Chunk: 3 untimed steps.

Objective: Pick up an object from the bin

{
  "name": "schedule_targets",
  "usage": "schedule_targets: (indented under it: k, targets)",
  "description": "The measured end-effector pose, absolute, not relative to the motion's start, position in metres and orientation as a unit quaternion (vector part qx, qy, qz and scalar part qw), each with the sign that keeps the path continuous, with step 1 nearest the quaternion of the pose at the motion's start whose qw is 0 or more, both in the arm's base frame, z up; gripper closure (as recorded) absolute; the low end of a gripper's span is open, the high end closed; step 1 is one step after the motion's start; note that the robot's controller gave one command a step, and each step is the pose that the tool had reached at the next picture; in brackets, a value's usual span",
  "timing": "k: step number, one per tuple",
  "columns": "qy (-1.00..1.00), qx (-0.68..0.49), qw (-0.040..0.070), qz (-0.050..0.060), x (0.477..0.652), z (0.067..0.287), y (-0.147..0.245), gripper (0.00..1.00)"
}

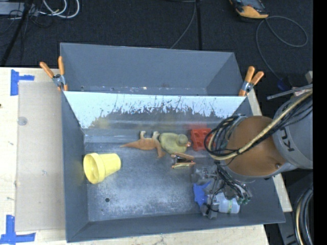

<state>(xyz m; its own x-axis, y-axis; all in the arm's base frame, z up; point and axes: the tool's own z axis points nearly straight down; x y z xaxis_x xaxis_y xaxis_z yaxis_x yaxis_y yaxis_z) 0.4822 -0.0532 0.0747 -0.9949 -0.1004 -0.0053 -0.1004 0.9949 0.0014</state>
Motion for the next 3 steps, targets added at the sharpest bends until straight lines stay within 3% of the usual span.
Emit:
schedule_targets:
  k: [1, 2, 3]
  targets:
    - [0.994, 0.107, -0.003, 0.0, 0.493, 0.071, -0.054, 0.0]
    - [0.953, -0.304, 0.011, -0.001, 0.486, 0.072, -0.074, 1.0]
    - [0.952, -0.306, 0.012, -0.001, 0.485, 0.072, -0.076, 1.0]
